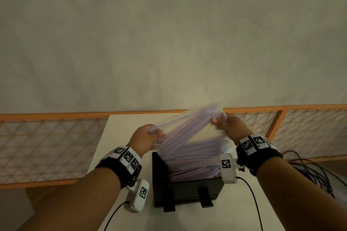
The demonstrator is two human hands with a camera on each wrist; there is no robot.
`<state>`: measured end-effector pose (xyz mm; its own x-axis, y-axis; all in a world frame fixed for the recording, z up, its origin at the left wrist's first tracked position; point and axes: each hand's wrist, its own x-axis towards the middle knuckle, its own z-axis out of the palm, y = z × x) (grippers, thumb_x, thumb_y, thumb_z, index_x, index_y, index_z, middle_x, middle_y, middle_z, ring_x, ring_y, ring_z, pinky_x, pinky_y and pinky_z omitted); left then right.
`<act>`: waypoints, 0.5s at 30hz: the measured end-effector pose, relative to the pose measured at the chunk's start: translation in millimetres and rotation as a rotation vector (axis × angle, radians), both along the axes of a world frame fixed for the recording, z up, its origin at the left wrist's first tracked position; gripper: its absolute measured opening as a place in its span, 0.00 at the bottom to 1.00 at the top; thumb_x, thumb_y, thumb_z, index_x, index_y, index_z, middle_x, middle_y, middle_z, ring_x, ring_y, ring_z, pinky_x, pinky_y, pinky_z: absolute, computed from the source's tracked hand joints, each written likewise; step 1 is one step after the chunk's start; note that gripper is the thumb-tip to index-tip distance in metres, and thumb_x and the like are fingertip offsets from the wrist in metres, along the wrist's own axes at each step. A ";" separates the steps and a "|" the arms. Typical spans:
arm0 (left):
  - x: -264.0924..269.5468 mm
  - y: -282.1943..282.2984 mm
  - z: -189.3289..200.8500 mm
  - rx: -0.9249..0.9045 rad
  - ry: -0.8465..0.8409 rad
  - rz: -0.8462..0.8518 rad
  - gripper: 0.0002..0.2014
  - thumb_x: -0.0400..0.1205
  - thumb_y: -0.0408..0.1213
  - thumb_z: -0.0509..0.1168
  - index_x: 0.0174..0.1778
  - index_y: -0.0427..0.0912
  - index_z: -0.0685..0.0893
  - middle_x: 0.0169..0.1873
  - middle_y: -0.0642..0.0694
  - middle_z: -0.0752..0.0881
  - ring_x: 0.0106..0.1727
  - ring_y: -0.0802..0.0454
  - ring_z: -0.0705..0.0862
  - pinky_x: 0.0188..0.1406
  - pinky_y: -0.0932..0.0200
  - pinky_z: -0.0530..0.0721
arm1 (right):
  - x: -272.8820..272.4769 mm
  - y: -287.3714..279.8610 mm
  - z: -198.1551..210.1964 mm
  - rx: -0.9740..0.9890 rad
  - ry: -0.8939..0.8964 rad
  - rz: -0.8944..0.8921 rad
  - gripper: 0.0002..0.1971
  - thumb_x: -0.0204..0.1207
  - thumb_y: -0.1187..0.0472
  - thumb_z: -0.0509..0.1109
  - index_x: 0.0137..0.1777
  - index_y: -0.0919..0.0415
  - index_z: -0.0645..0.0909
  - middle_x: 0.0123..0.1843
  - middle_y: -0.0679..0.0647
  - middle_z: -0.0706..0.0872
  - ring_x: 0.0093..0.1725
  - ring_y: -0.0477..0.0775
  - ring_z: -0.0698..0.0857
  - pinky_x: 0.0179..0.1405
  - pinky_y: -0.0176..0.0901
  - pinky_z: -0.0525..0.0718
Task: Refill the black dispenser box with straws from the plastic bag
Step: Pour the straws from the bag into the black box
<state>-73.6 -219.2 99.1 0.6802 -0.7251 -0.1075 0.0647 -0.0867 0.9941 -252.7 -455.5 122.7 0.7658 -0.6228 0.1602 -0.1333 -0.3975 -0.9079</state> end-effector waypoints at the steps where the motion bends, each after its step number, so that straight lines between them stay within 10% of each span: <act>1: 0.4 -0.6 -0.3 -0.005 0.006 0.006 0.07 0.80 0.28 0.68 0.37 0.41 0.84 0.34 0.46 0.86 0.33 0.50 0.86 0.41 0.53 0.89 | 0.0 1.1 0.9 0.006 -0.014 -0.003 0.28 0.57 0.28 0.73 0.44 0.51 0.87 0.46 0.65 0.90 0.47 0.65 0.87 0.60 0.71 0.80; 8: 3.5 -2.2 -1.7 0.000 0.009 -0.001 0.06 0.76 0.24 0.71 0.37 0.38 0.85 0.31 0.45 0.87 0.29 0.53 0.88 0.31 0.58 0.90 | -4.4 12.5 14.2 0.198 -0.170 0.047 0.29 0.56 0.48 0.81 0.53 0.68 0.84 0.50 0.68 0.88 0.51 0.65 0.86 0.60 0.62 0.81; 15: 3.1 -3.5 -7.1 0.028 0.018 -0.037 0.05 0.76 0.24 0.72 0.40 0.38 0.86 0.38 0.40 0.85 0.39 0.45 0.86 0.47 0.50 0.88 | 3.0 -10.9 -8.5 0.111 -0.094 -0.051 0.50 0.46 0.27 0.80 0.45 0.77 0.75 0.38 0.68 0.81 0.39 0.56 0.77 0.46 0.55 0.77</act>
